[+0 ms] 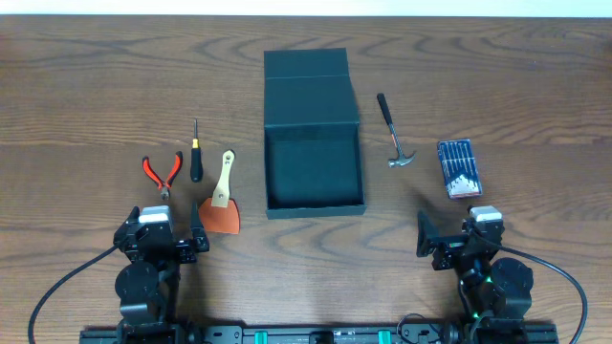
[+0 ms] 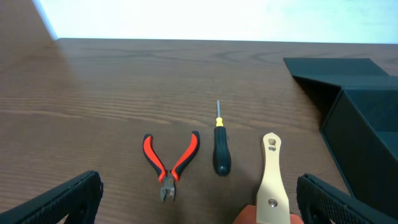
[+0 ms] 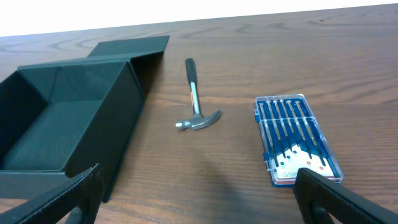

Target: Pack container

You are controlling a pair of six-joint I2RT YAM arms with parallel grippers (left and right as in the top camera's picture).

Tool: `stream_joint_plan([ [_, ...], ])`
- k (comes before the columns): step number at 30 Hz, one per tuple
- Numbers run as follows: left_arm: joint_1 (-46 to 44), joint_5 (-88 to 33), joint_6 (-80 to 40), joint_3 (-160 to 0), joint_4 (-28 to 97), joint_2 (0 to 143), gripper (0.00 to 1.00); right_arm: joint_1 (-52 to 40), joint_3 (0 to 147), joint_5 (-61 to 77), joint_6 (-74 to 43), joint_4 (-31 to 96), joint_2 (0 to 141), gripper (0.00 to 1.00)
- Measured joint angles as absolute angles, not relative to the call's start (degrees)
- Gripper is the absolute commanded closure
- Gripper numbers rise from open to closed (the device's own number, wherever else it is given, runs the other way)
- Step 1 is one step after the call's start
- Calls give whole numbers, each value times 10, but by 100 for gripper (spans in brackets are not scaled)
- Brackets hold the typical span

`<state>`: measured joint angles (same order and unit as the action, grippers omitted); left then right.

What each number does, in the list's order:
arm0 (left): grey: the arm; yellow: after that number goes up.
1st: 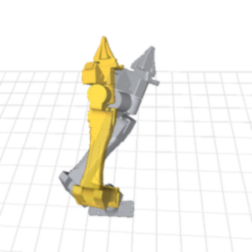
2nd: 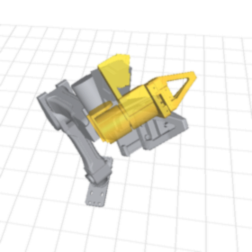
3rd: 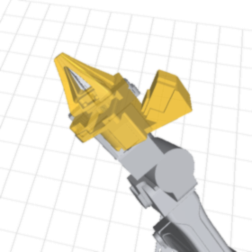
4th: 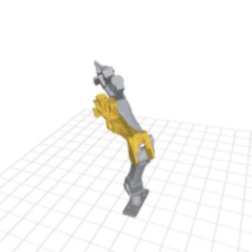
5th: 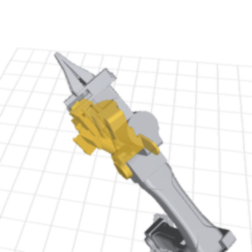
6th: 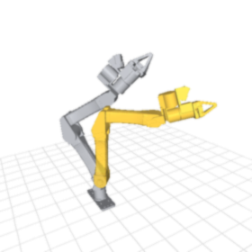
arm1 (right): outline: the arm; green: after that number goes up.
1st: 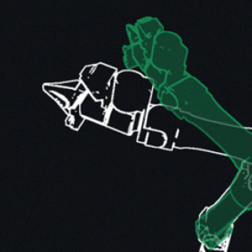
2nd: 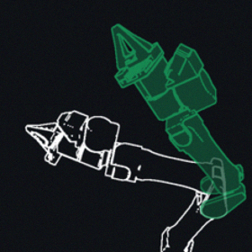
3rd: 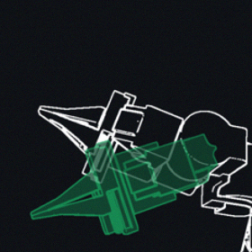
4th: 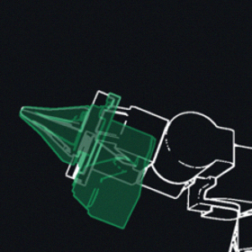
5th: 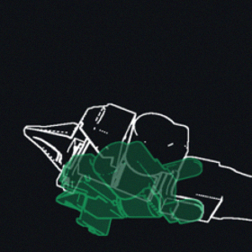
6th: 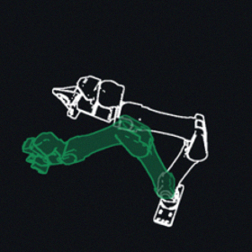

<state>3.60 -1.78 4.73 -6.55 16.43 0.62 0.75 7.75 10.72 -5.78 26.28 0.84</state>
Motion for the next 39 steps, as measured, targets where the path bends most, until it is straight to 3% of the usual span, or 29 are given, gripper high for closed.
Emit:
stream_joint_plan([
  [21, 36, -18, 47, -65, 164, 6, 2, 8, 87, 131, -70, 191, 56, 1],
  [29, 36, -18, 47, -65, 164, 6, 1, 8, 304, 89, -21, 244, 358, 1],
  [39, 36, -18, 47, -64, 161, 6, 2, 8, 724, 53, 73, 535, 799, 1],
])
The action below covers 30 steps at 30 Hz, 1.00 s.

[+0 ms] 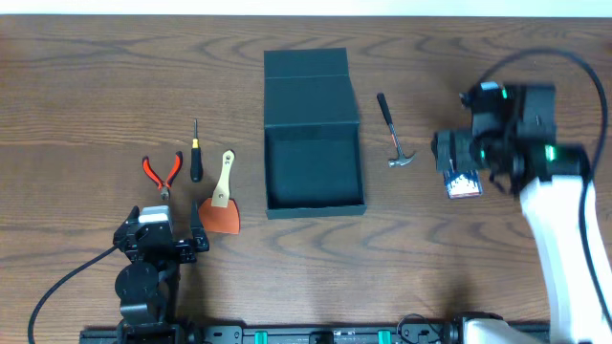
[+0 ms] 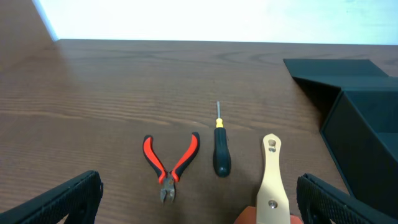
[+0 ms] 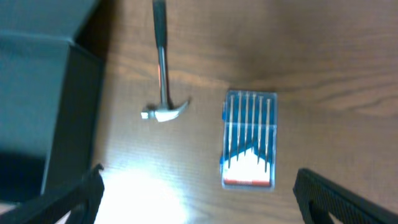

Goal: Pack container
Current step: 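Reach the right gripper to the clear screwdriver case and grasp it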

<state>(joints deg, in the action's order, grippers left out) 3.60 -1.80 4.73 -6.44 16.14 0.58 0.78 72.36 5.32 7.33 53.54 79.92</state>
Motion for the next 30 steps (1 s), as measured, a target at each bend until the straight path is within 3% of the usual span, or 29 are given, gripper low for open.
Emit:
stream_joint_plan([
  [15, 36, -18, 47, -65, 161, 6, 2, 36, 767, 3, 125, 627, 971, 1],
  [30, 36, -18, 47, -65, 161, 6, 2, 99, 768, -30, 164, 550, 1020, 1],
])
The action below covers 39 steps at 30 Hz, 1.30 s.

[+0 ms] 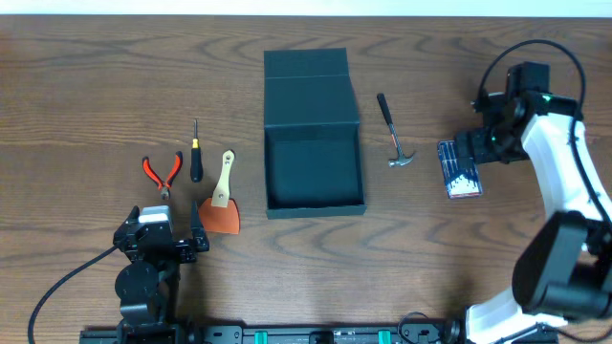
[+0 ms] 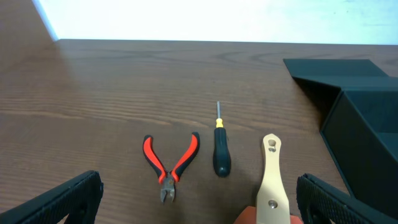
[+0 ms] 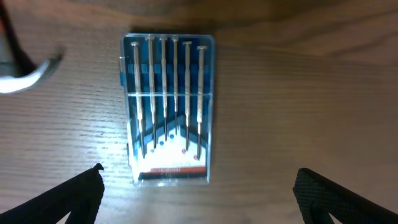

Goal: Pack container
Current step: 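Reach the right gripper to the clear screwdriver case and grasp it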

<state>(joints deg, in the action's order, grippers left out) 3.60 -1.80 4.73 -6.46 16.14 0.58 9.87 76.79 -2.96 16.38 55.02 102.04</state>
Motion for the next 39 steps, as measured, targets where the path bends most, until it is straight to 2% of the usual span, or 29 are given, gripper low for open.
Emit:
stream_joint_plan([
  [11, 36, -18, 47, -65, 161, 6, 2, 98, 768, -21, 186, 519, 1159, 1],
  [19, 36, -18, 47, -65, 161, 6, 2, 91, 769, -8, 169, 509, 1163, 1],
  [21, 36, -18, 47, -65, 161, 6, 2, 87, 769, -7, 166, 509, 1163, 4],
  [24, 36, -18, 47, -65, 161, 6, 2, 80, 769, -6, 161, 509, 1163, 15],
  [28, 36, -18, 47, -65, 161, 6, 2, 73, 769, -6, 156, 510, 1163, 45],
  [31, 36, -18, 47, -65, 161, 6, 2, 70, 772, -6, 154, 511, 1163, 45],
  [35, 36, -18, 47, -65, 161, 6, 2, 70, 772, -6, 153, 511, 1163, 54],
  [39, 36, -18, 47, -64, 161, 6, 2, 70, 772, -6, 153, 511, 1163, 74],
])
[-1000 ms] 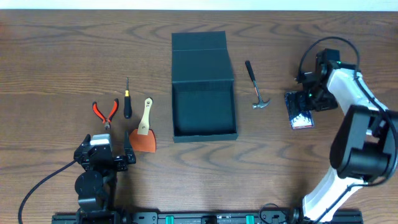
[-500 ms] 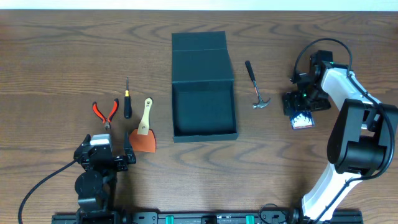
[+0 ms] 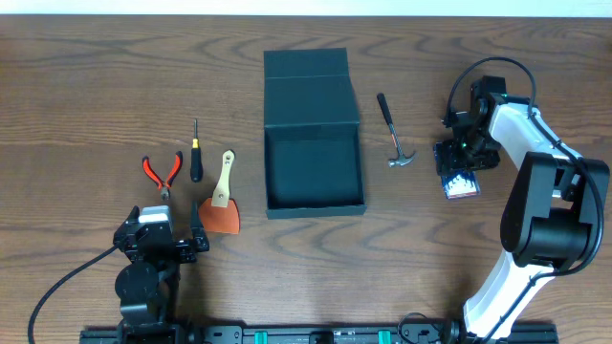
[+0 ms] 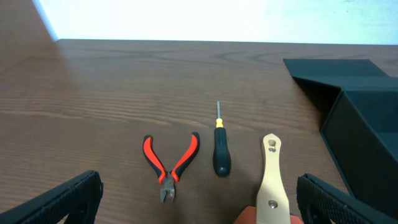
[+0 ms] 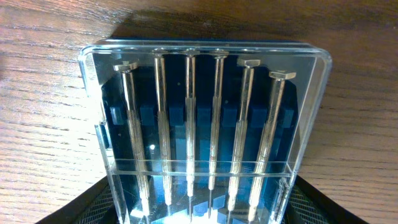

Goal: Pack container
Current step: 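Reach the right gripper to the clear screwdriver case and grasp it, then carry the screwdriver case with the right gripper into the black box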

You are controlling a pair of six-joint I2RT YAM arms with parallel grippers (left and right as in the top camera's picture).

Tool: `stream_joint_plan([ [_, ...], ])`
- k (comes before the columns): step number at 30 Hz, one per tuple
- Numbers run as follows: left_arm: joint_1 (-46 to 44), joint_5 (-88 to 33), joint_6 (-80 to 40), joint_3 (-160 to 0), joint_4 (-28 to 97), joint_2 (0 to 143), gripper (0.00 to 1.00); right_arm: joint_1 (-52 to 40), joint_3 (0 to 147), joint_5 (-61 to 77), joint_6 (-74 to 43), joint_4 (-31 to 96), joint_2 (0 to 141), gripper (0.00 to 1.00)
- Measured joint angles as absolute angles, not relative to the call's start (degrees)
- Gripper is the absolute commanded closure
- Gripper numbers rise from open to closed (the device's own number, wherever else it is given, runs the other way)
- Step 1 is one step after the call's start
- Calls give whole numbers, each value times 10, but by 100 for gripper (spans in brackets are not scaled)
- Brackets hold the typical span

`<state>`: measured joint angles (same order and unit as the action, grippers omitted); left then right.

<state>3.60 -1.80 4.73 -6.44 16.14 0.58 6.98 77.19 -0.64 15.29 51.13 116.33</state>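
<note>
The black box (image 3: 314,196) lies open in the middle of the table, its lid flap folded back. A clear blue case of small screwdrivers (image 5: 205,124) lies to its right. My right gripper (image 5: 202,202) is down over the case and open, one finger close to each long side. A small hammer (image 3: 393,129) lies between box and case. Red pliers (image 4: 169,163), a black screwdriver (image 4: 220,149) and a scraper with an orange blade (image 4: 272,183) lie left of the box. My left gripper (image 4: 199,208) rests open just in front of them, holding nothing.
The right arm (image 3: 521,124) reaches from the front right across to the case. The left arm base (image 3: 143,277) sits at the front edge. The wooden table (image 3: 96,76) runs past the tools to the back and left.
My right gripper was well above the screwdriver case, which showed whole. Now it is low over the case, which fills the wrist view between the fingers. The left arm has not moved.
Both grippers rested open at the front edge. Then the right arm was raised over the hammer and case, then above the case alone. Now its fingers straddle the case. The tools, box and left gripper stayed put.
</note>
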Motion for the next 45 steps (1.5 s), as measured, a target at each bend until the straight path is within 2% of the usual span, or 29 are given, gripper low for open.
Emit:
stream_joint_plan([
  [7, 36, -18, 47, -64, 161, 6, 2, 70, 773, -6, 153, 514, 1164, 85],
  [16, 36, -18, 47, -65, 161, 6, 2, 70, 836, -2, 152, 561, 1180, 88],
  [28, 36, -18, 47, -65, 161, 6, 2, 60, 1027, 0, 152, 657, 1180, 89],
  [35, 36, -18, 47, -65, 161, 6, 2, -11, 1136, 0, 148, 703, 1180, 86],
  [45, 36, -18, 47, -65, 161, 6, 2, -185, 1210, 2, 86, 740, 1180, 84],
])
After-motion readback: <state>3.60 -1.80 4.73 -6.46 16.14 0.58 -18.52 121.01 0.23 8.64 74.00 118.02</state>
